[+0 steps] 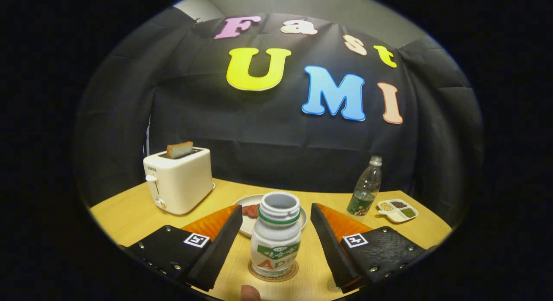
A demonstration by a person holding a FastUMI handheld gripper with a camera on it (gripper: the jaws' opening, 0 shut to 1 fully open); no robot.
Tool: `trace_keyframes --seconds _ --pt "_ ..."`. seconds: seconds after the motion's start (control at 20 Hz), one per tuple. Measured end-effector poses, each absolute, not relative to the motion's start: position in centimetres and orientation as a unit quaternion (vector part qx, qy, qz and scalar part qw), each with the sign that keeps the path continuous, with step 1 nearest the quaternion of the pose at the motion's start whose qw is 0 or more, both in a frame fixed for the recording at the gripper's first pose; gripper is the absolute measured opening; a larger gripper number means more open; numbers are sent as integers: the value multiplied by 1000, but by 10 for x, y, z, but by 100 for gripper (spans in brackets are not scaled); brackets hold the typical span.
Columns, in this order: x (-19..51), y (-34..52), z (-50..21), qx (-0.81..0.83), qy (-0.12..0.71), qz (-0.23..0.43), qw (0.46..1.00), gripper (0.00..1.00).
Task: Take the bottle from table, then pour the juice into the cup, finally place the bottle on the coaster
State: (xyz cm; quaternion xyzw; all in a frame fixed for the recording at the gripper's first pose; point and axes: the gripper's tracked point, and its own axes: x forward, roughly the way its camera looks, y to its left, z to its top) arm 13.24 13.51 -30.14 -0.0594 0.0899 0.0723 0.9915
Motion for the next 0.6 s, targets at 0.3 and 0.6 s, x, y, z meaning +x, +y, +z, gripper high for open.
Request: trace_keyframes --seconds 0.3,0.6 --pt "122 115 -165 -11 39 72 997 97" --pt "105 86 -64 -25 19 57 998 96"
